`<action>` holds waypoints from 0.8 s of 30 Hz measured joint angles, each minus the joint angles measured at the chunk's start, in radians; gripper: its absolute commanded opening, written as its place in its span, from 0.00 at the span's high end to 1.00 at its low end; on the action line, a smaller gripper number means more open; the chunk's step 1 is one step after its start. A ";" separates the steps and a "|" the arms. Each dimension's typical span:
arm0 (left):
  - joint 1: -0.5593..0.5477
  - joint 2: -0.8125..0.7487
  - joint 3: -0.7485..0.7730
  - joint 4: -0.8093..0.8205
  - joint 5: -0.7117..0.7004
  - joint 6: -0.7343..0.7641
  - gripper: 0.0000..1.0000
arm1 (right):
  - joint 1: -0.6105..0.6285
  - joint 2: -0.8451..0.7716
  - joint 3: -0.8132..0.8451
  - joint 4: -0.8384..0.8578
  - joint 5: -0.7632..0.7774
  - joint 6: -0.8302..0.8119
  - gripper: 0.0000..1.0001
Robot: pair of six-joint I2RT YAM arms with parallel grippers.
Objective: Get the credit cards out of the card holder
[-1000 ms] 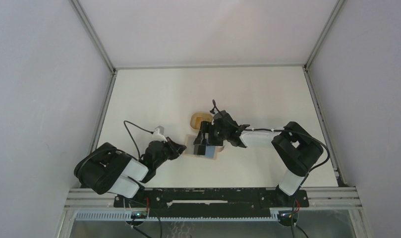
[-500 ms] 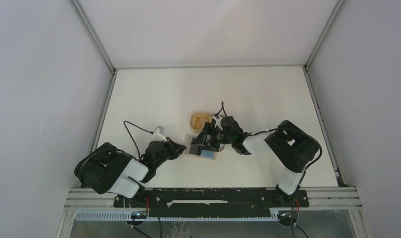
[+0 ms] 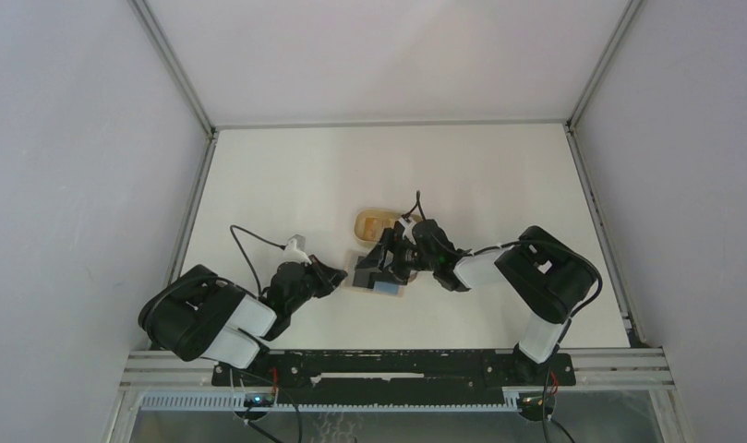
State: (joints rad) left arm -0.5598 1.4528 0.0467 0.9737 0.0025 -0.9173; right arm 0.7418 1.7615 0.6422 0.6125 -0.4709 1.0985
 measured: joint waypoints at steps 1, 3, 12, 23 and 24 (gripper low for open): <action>0.000 0.000 0.000 0.000 0.000 0.000 1.00 | -0.001 -0.010 -0.002 -0.021 0.006 -0.003 0.12; 0.000 0.000 0.000 0.000 0.000 0.000 1.00 | -0.003 -0.023 -0.004 -0.056 0.024 -0.016 0.12; 0.000 0.000 0.000 0.000 0.000 0.000 1.00 | -0.007 -0.023 -0.004 -0.115 0.058 -0.056 0.12; 0.000 0.008 0.000 0.007 -0.008 -0.002 1.00 | 0.004 0.063 0.042 -0.035 0.012 -0.047 0.12; 0.000 0.008 0.000 0.007 -0.008 -0.002 1.00 | 0.006 0.071 0.045 -0.023 0.009 -0.044 0.11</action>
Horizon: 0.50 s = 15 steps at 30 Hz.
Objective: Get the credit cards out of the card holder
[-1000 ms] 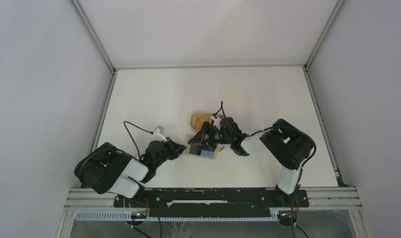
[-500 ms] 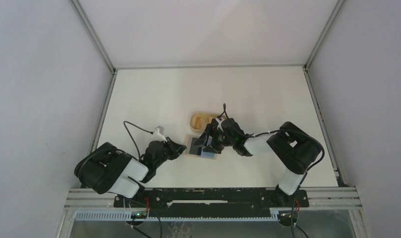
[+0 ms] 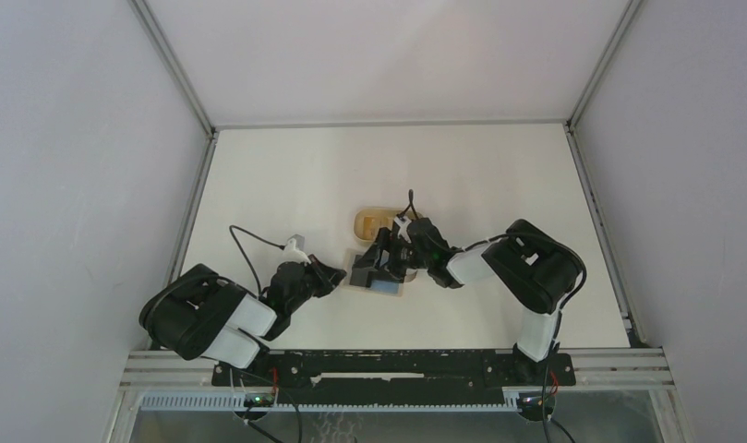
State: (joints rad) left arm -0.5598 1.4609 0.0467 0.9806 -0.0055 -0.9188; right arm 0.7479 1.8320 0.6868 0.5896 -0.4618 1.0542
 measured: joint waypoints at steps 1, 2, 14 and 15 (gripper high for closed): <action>0.000 0.000 0.000 0.000 0.000 0.000 1.00 | 0.001 0.008 0.002 0.012 -0.003 0.002 0.11; 0.000 0.000 0.000 0.000 0.000 0.000 1.00 | 0.002 0.015 0.004 0.023 -0.006 0.004 0.11; 0.002 0.000 0.000 0.000 -0.021 0.000 1.00 | 0.010 0.040 0.008 0.084 -0.022 0.006 0.13; 0.002 0.000 0.000 0.000 -0.023 0.000 1.00 | 0.013 0.040 0.008 0.086 -0.019 0.004 0.13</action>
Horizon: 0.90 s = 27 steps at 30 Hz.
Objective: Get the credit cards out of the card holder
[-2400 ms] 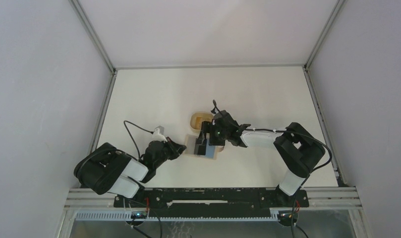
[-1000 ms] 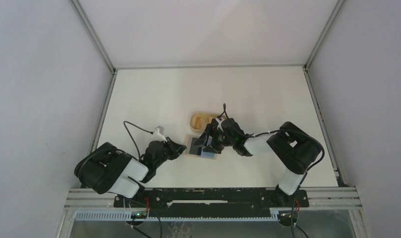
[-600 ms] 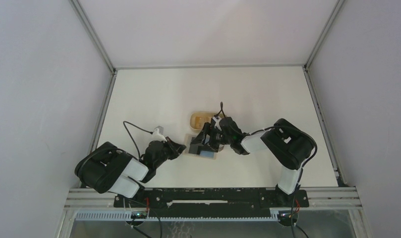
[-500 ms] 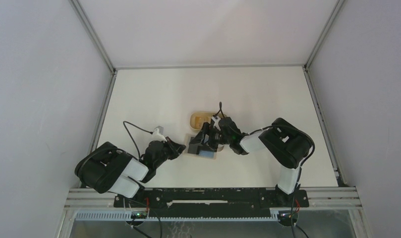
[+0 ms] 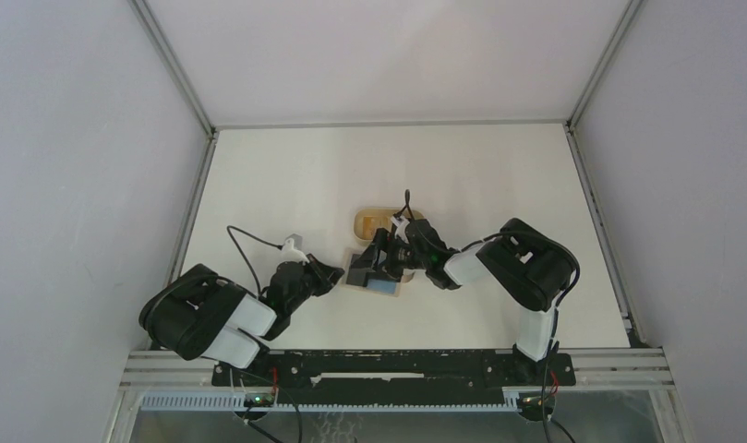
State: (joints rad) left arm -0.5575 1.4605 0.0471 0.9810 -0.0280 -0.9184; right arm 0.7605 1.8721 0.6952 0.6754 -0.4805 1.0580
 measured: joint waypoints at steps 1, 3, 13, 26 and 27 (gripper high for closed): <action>0.000 0.000 0.000 0.000 -0.003 0.000 1.00 | 0.003 0.000 0.000 0.002 0.004 -0.003 0.13; 0.001 -0.001 0.000 -0.001 -0.005 0.000 1.00 | 0.008 -0.002 0.000 0.003 0.013 -0.010 0.13; 0.002 -0.001 0.000 -0.001 -0.011 0.000 1.00 | 0.040 -0.032 0.000 -0.027 0.076 -0.063 0.13; 0.002 -0.001 0.000 -0.001 -0.012 -0.001 1.00 | 0.052 -0.068 -0.011 -0.011 0.122 -0.042 0.13; 0.002 -0.001 0.000 -0.001 -0.012 -0.001 1.00 | 0.051 -0.063 -0.012 0.007 0.117 -0.030 0.13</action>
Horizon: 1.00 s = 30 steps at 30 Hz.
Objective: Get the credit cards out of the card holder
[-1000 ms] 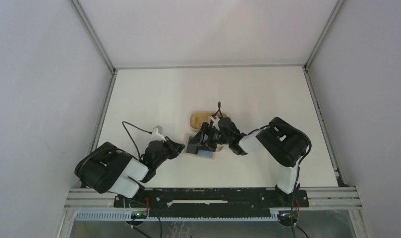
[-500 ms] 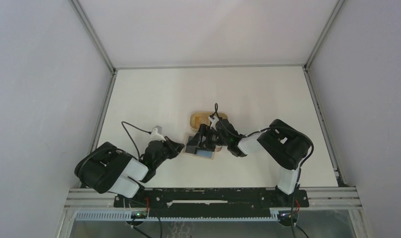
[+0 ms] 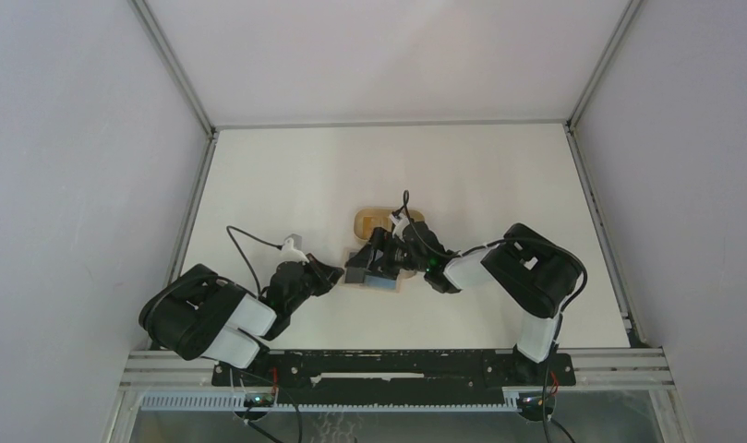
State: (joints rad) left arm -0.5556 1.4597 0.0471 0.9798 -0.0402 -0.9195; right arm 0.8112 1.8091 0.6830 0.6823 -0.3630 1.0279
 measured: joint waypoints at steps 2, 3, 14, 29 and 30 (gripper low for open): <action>0.000 0.000 0.000 0.000 0.000 0.000 1.00 | -0.004 0.019 0.000 0.034 -0.010 0.022 0.13; 0.000 0.000 0.000 0.000 0.000 0.000 1.00 | -0.007 0.037 0.000 0.054 -0.018 0.037 0.13; 0.000 0.000 0.000 0.000 -0.002 -0.001 1.00 | -0.014 0.140 0.056 0.109 -0.095 0.121 0.14; 0.000 0.000 0.000 0.001 -0.010 -0.001 1.00 | -0.010 0.171 0.092 0.116 -0.122 0.149 0.16; 0.000 0.000 0.000 0.001 -0.010 -0.001 1.00 | -0.010 0.171 0.092 0.116 -0.123 0.150 0.16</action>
State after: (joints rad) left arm -0.5556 1.4597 0.0471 0.9810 -0.0498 -0.9203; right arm 0.8017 1.9800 0.7753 0.7979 -0.4858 1.1778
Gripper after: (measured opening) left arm 0.008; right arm 0.846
